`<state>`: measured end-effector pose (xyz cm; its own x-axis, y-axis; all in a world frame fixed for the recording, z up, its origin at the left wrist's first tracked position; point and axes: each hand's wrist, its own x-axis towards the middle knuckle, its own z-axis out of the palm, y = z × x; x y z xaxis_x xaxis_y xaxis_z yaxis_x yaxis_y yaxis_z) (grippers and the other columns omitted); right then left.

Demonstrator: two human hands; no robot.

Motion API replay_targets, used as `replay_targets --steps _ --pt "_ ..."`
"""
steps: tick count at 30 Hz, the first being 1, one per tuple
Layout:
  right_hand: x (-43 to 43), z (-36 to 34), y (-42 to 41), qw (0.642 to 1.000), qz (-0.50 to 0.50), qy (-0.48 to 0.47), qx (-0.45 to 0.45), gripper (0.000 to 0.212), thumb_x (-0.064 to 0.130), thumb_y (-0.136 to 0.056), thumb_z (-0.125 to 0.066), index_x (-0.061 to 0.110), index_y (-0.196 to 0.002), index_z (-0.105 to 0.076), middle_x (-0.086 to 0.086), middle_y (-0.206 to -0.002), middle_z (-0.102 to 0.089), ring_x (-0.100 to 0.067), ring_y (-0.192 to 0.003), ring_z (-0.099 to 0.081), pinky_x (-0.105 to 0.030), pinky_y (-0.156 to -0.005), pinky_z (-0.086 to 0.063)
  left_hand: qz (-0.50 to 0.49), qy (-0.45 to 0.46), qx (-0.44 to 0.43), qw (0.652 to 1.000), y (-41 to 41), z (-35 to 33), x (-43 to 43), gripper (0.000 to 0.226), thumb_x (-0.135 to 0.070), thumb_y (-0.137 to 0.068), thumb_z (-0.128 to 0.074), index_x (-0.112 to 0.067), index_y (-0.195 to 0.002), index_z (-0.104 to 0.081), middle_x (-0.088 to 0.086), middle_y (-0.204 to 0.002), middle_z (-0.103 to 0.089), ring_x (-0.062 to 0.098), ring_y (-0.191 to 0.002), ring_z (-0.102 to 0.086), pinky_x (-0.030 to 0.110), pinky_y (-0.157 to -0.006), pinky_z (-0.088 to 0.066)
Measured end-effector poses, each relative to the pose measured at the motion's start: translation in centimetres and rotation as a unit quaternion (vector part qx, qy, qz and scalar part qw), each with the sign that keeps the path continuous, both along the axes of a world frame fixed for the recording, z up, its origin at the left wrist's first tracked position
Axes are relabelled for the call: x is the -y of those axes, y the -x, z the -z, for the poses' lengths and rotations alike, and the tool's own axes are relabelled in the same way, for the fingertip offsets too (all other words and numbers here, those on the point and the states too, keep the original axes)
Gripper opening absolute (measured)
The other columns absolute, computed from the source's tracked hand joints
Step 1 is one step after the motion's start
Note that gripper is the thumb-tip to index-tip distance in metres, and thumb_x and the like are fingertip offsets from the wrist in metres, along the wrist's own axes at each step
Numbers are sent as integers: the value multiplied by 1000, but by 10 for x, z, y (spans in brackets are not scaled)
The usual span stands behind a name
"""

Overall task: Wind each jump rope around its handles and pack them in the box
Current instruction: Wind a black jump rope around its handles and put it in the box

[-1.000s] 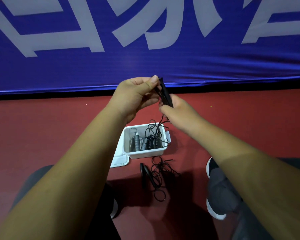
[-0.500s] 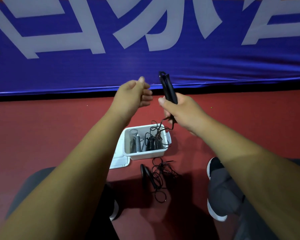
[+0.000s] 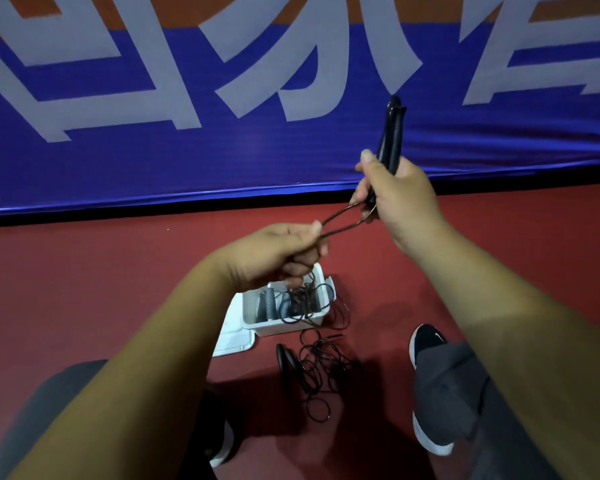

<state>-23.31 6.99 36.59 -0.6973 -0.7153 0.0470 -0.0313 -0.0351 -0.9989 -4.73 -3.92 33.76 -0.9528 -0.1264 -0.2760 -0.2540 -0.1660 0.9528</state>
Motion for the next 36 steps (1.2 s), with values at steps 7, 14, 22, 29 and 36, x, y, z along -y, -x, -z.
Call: replay_targets --steps 7,14,22,29,36 --pt "-8 -7 -2 999 -43 -9 7 19 37 -110 -56 18 -112 -55 -5 -87 -79 -32 -79 -80 -35 -47 -57 -116 88 -12 989 -8 -16 14 25 -26 -113 -44 -8 -110 -61 -2 -72 -31 13 -60 -20 27 -54 -20" --pt "-11 -14 -11 976 -195 -100 12 27 30 -112 -54 4 -118 -54 -16 -103 -80 -35 -70 -77 -37 -51 -62 -238 382 11 893 -10 -20 15 15 -12 -110 -48 -14 -103 -61 6 -82 -65 27 -65 -62 36 -63 -60" --pt "-17 -8 -27 869 -454 -187 -65 44 31 -112 -53 -9 -129 -51 -2 -97 -82 -17 -53 -48 -34 -53 -36 -247 431 -5 868 -14 -22 18 13 -5 -104 -49 -14 -102 -58 -16 -78 -65 9 -65 -55 34 -63 -51" --pt "-15 -3 -29 808 -546 -218 -37 29 23 -109 -58 -5 -117 -53 -26 -109 -76 -15 -49 -38 -35 -50 -25 -150 312 -40 937 -22 -35 22 16 2 -104 -52 -10 -103 -63 5 -86 -66 22 -79 -55 36 -72 -48" --pt "-15 14 -34 736 -600 -312 -39 22 18 -105 -65 -3 -100 -60 -25 -81 -67 -14 -46 -34 -26 -43 -23 -67 229 -36 971 -21 -35 23 10 -8 -98 -67 -13 -105 -72 8 -92 -72 30 -81 -53 43 -74 -42"
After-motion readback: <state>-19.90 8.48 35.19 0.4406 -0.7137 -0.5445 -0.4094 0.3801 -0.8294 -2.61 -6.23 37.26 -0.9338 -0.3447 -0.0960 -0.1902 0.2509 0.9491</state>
